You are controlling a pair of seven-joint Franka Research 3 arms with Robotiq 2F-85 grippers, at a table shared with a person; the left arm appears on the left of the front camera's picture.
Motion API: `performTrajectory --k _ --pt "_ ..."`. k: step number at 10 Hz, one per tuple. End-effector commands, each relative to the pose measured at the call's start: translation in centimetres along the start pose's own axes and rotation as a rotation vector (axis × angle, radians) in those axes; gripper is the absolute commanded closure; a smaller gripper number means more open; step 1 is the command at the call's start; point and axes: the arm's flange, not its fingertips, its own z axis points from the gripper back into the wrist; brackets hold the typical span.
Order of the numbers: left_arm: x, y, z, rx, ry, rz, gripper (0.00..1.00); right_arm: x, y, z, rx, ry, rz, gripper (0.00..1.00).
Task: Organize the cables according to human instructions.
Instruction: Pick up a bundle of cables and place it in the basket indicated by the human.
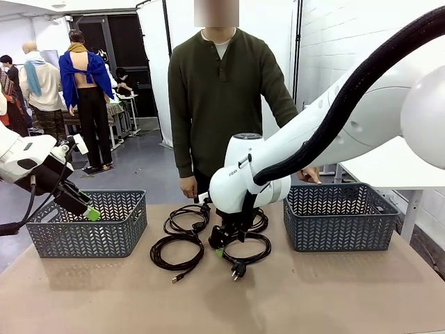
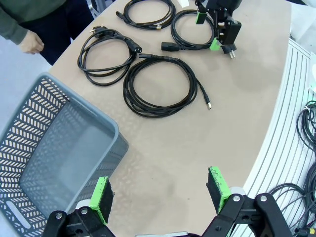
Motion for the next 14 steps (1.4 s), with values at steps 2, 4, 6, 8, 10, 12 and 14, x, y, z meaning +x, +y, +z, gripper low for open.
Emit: performTrajectory --k 2,4,6,8,10,12,14 --pt "-0.2 0.2 0.1 -0.017 -0.012 -0.01 0.0 1.6 -0.2 -1.3 -0.027 0.026 -0.004 0.0" --pt "-0.2 0.2 0.1 -0.017 -0.012 -0.01 0.0 2.2 -0.3 -2.2 -0.037 0.059 -0.008 0.0" --pt "-0.2 0.2 0.1 -0.017 -0.012 -0.01 0.0 2.7 -0.2 -2.5 -0.042 0.083 -0.002 0.0" --pt "-0.2 0.2 0.1 -0.017 -0.012 -0.01 0.0 3.0 -0.2 -2.4 -0.039 0.095 -0.004 0.0" --pt "-0.2 0.2 0.1 -0.017 -0.012 -0.01 0.0 3.1 -0.1 -2.6 -0.038 0.111 -0.006 0.0" --pt "-0.2 0.2 0.1 -0.017 -0.012 -0.01 0.0 3.2 0.0 -3.0 -0.035 0.12 -0.003 0.0" --pt "-0.2 0.2 0.1 -0.017 -0.012 -0.01 0.0 3.2 0.1 -3.5 -0.035 0.123 0.0 0.0"
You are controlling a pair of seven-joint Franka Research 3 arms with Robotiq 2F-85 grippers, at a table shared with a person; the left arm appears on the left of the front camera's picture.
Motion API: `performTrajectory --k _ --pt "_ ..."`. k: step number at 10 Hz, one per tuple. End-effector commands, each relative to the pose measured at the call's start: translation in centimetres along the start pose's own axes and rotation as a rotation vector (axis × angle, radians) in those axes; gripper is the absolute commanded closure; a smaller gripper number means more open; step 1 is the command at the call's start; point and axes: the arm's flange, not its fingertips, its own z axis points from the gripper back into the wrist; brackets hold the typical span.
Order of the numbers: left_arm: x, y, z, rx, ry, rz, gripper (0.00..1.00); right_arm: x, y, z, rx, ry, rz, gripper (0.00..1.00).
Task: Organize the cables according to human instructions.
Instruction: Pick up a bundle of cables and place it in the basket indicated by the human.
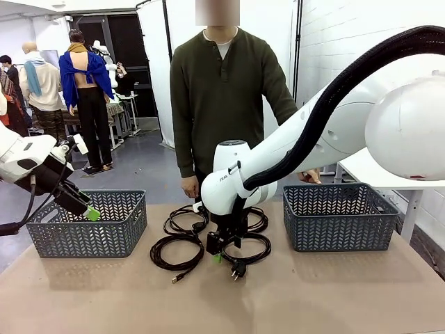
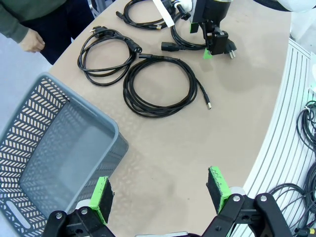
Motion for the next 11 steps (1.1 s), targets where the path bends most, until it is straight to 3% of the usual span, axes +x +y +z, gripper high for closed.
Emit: performTrajectory --k 1,2,4,5,9,10,11 --pt "-0.19 0.25 0.06 -0.017 -0.012 -0.01 0.0 0.75 0.09 -0.38 -0.037 0.01 -0.013 0.0" --pt "-0.19 0.25 0.06 -0.017 -0.012 -0.01 0.0 0.77 0.02 -0.59 -0.041 0.012 -0.013 0.0" --pt "-0.19 0.25 0.06 -0.017 -0.012 -0.01 0.0 0.77 0.03 -0.81 -0.04 0.016 -0.016 0.14" --pt "-0.19 0.25 0.06 -0.017 -0.012 -0.01 0.0 0.8 0.01 -0.69 -0.039 0.015 -0.017 0.26" --pt "-0.19 0.25 0.06 -0.017 -0.012 -0.01 0.0 0.78 -0.04 -0.51 -0.032 0.016 -0.024 0.94" --pt "-0.19 0.25 0.06 -0.017 -0.012 -0.01 0.0 0.7 -0.06 -0.63 -0.029 0.02 -0.031 1.0" --pt "-0.19 0.25 0.06 -0.017 -0.012 -0.01 0.0 0.61 -0.04 -0.61 -0.025 0.026 -0.043 1.0"
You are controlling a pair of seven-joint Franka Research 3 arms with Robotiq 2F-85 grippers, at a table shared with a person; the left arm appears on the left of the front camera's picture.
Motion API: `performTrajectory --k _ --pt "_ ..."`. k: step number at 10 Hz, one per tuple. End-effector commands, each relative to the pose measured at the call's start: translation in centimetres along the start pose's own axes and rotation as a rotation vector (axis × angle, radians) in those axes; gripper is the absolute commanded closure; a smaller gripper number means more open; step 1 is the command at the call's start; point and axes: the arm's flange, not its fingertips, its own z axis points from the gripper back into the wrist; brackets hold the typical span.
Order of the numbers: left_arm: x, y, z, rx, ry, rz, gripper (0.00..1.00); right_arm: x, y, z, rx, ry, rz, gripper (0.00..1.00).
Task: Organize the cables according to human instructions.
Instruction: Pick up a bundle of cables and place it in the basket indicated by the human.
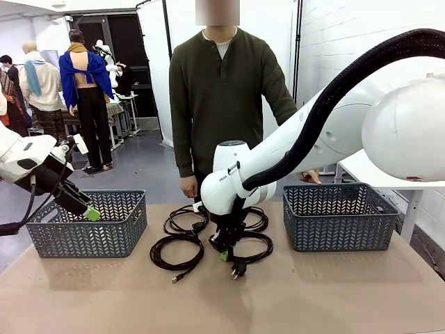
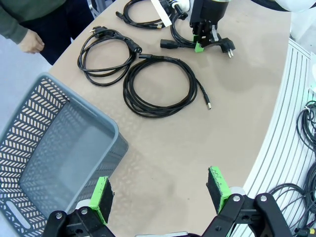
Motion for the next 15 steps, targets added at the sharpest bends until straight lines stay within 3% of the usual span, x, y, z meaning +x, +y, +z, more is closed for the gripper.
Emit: performTrajectory --k 1,5,8,11,14,15 --pt "-0.2 0.2 0.1 -0.017 -0.012 -0.01 0.0 0.2 0.5 -0.5 -0.028 0.031 -0.04 1.0" --pt "-0.2 0.2 0.1 -0.017 -0.012 -0.01 0.0 -0.1 1.2 1.9 -0.072 0.057 -0.08 1.0" --pt "-0.2 0.2 0.1 -0.017 -0.012 -0.01 0.0 -1.1 1.6 6.3 -0.099 0.041 -0.038 1.0" --pt "-0.2 0.2 0.1 -0.017 -0.012 -0.01 0.0 -2.7 2.1 11.6 -0.071 -0.036 0.224 1.0" --pt "-0.2 0.2 0.1 -0.017 -0.012 -0.01 0.0 -4.9 1.5 15.4 -0.06 -0.039 0.578 1.0" --pt "-0.2 0.2 0.1 -0.017 -0.012 -0.01 0.0 -5.4 1.2 16.2 -0.03 -0.047 0.634 1.0"
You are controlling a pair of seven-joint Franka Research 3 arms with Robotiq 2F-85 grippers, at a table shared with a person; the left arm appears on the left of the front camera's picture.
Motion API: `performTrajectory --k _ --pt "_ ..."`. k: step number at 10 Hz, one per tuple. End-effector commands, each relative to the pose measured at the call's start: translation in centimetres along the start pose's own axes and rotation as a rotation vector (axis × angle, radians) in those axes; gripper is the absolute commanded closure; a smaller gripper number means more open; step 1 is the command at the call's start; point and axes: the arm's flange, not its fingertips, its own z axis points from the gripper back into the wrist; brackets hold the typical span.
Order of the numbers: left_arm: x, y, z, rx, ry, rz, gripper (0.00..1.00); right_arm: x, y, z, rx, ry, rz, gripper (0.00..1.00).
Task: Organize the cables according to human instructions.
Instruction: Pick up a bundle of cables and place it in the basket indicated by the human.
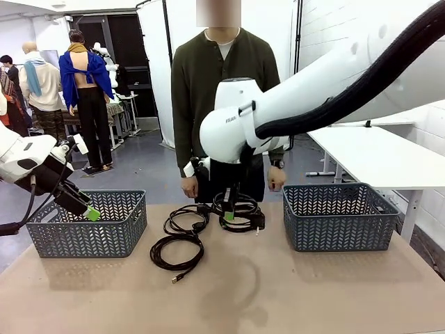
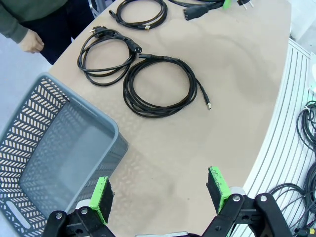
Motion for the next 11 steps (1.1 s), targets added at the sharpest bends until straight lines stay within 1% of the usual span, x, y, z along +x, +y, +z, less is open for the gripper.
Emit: performTrajectory --k 1,2,3,4,5,9,10,11 --pt "-0.2 0.3 0.1 -0.017 -0.012 -0.01 0.0 -3.1 -0.2 1.0 0.032 0.002 0.122 1.0" --pt "-0.2 0.3 0.1 -0.017 -0.012 -0.01 0.0 -4.3 0.0 1.4 0.027 0.022 0.208 1.0" --pt "-0.2 0.3 0.1 -0.017 -0.012 -0.01 0.0 -5.2 0.0 1.8 0.028 0.025 0.244 1.0" --pt "-0.2 0.3 0.1 -0.017 -0.012 -0.01 0.0 -5.6 0.2 1.6 0.011 0.034 0.216 1.0" --pt "-0.2 0.3 0.1 -0.017 -0.012 -0.01 0.0 -3.4 -0.4 1.4 0.028 0.029 0.191 1.0" --pt "-0.2 0.3 0.1 -0.017 -0.012 -0.01 0.0 -3.4 -0.4 1.4 0.028 0.029 0.191 1.0" --pt "-0.2 0.3 0.1 -0.017 -0.012 -0.01 0.0 -3.9 -0.2 1.2 0.034 0.039 0.206 1.0" --pt "-0.2 0.3 0.1 -0.017 -0.012 -0.01 0.0 -4.9 -0.8 2.4 -0.001 0.093 0.214 1.0"
